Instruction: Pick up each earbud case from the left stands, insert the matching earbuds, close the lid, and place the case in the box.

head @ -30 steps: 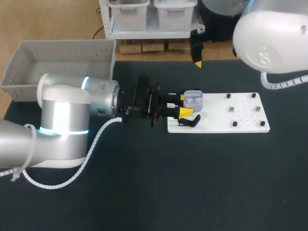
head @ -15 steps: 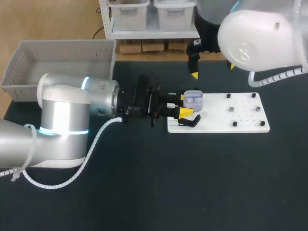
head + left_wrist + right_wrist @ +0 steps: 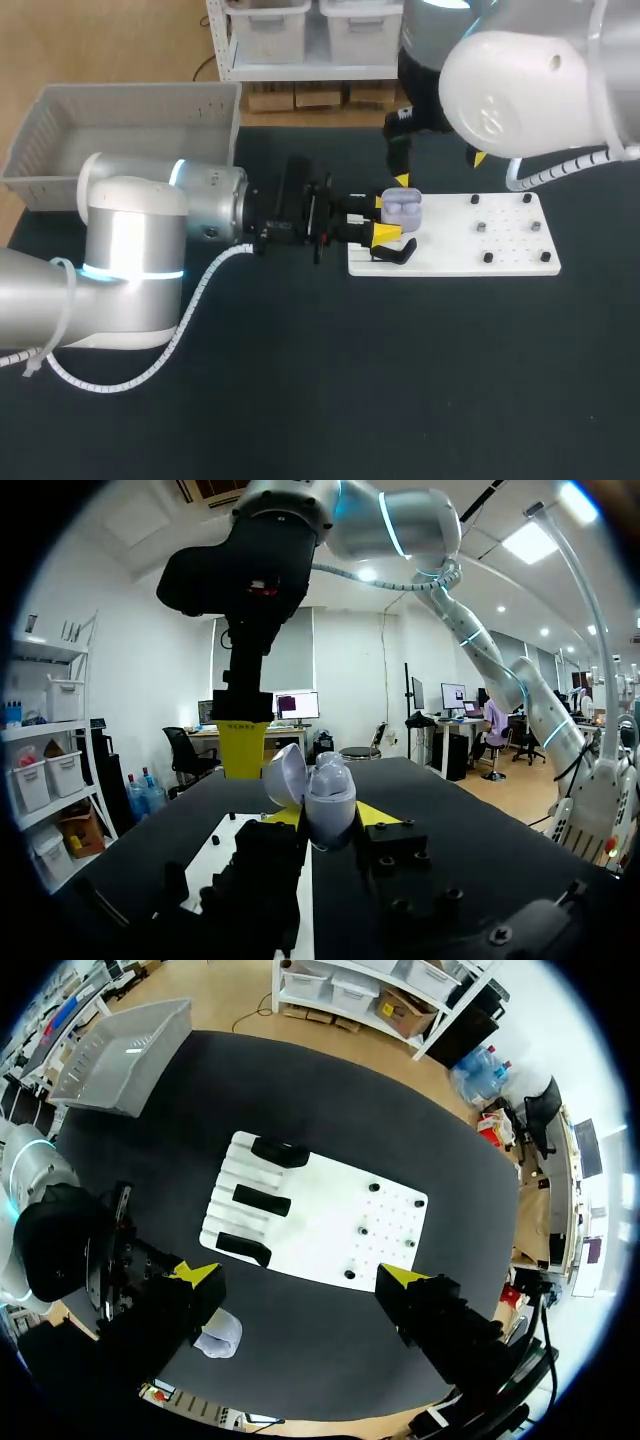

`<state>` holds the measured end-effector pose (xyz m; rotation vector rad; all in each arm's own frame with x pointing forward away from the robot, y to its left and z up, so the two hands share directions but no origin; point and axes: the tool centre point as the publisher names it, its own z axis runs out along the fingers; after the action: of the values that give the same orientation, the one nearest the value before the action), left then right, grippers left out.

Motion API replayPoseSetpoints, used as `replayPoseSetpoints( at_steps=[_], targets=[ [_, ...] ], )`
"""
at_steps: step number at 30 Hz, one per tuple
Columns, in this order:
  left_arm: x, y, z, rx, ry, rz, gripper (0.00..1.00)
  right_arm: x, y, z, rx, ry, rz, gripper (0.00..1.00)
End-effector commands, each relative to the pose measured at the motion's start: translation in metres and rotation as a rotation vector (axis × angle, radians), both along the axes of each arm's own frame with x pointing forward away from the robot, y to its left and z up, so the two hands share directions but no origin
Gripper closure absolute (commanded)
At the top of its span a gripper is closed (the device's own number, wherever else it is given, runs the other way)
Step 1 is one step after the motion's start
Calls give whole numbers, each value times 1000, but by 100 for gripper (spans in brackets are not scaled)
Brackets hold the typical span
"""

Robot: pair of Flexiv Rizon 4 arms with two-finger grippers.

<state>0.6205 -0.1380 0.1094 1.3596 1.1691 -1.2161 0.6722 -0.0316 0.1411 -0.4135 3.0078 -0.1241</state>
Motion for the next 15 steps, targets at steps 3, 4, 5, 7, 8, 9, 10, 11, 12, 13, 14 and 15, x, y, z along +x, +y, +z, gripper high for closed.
replayPoseSetpoints(
  at_steps=[3, 4, 5, 7, 8, 9, 10, 11, 12, 13, 14, 15],
  targets=[
    [-1, 0, -1, -3, -3, 6, 100, -13, 2, 7, 7, 10, 8, 0],
    [-1, 0, -1, -3, -3, 6, 100, -16, 2, 7, 8, 11, 10, 0],
    [-1, 0, -1, -3, -3, 6, 100, -18, 2, 8, 10, 15, 11, 0],
    [-1, 0, -1, -3, -3, 6, 100, -22, 3, 9, 34, 37, 17, 0],
    [-1, 0, -1, -3, -3, 6, 100, -24, 4, 9, 33, 35, 21, 0],
    [-1, 0, -1, -3, -3, 6, 100, -26, 5, 10, 29, 32, 25, 0],
    [-1, 0, -1, -3, -3, 6, 100, -27, 5, 10, 28, 32, 26, 0],
    [-1, 0, -1, -3, -3, 6, 100, -27, 5, 11, 32, 35, 24, 0],
    [-1, 0, -1, -3, -3, 6, 100, -27, 5, 12, 35, 30, 21, 0],
    [-1, 0, -1, -3, -3, 6, 100, -27, 3, 15, 27, 8, 16, 0],
    [-1, 0, -1, -3, -3, 6, 100, -26, 1, 20, 21, -24, 0, 0],
    [-1, 0, -1, -3, -3, 6, 100, -23, -3, 26, 22, -58, -22, 0]
  ],
)
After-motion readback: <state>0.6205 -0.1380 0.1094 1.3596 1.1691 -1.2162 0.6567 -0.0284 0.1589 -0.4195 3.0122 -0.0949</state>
